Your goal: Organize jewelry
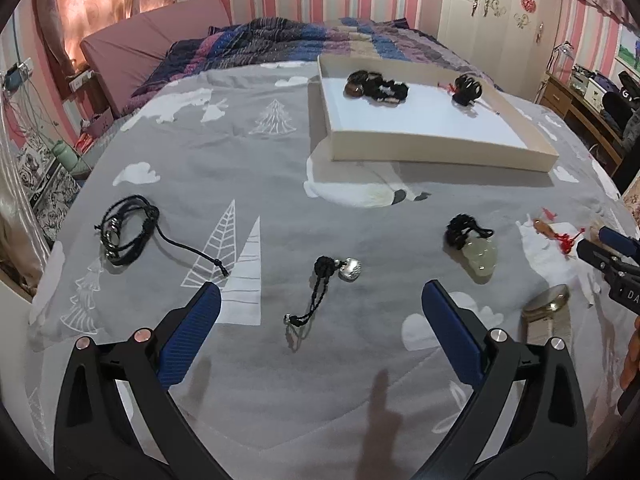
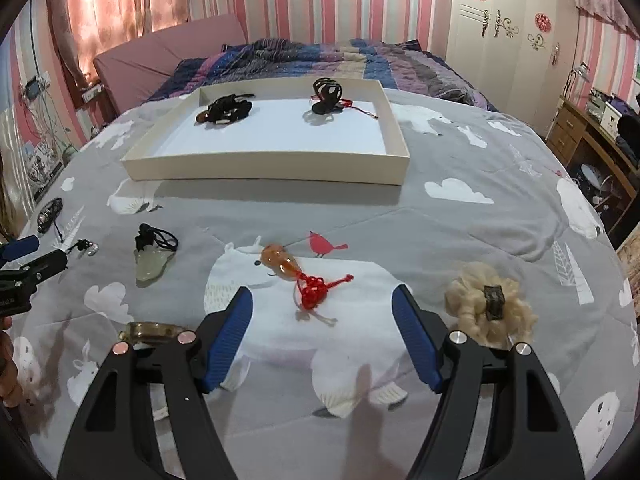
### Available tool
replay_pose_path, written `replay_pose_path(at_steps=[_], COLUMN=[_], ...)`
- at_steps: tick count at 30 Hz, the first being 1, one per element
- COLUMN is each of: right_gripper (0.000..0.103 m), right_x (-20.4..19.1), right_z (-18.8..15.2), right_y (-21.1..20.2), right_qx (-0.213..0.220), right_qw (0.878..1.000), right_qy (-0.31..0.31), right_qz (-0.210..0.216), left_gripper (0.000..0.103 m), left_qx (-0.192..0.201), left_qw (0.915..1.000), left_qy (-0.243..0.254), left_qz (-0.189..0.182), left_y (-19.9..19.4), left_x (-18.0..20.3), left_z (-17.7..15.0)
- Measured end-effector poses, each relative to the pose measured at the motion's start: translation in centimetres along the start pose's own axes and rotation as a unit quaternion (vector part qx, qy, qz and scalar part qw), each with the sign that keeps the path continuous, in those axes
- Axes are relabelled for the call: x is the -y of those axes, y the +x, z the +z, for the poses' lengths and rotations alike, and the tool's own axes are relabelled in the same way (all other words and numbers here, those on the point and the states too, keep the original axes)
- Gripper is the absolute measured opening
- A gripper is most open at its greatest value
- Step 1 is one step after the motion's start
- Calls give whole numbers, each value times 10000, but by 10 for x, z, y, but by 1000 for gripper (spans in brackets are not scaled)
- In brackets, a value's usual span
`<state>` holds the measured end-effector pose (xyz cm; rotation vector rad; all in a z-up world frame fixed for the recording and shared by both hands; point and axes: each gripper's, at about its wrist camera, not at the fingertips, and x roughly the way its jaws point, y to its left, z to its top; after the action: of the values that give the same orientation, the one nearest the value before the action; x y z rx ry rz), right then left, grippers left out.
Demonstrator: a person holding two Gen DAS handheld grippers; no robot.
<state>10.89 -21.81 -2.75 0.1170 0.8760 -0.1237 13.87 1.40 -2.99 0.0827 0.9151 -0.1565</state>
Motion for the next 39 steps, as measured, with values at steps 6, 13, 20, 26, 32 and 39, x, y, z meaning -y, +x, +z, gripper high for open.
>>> replay_pose_path(at_steps=[6,13,20,26,32,39], right_gripper=[73,73,71,69,66,56], right_x=[2,-2,-7,-13,-12,-11], right_z=[3,4,8,9,10,11], right_y=[8,22,34,39,40,40], right_qx=[-81,-209,-304,-304,-307,-295], right_qw=[10000,9998,9994,9992,9992,9992], right_qy=[12,-60,-133,-262,-242,-240], right_qz=[-7,28,31,27,40,88], left_gripper=[92,85,71,61,45,36], left_qx=[-109,-179,-353,-353,-346,-336], left_qw=[9999,9998,9993,9991,9984,9985], left_qy=[-91,-11,-31,-8,-64,-11], left_qz=[-67,-105,-106,-231,-435,-433], left_y=[11,21,37,36,31,32], left_x=[-4,0,-1,-2,-10,-15], left_z=[0,0,5,7,7,11])
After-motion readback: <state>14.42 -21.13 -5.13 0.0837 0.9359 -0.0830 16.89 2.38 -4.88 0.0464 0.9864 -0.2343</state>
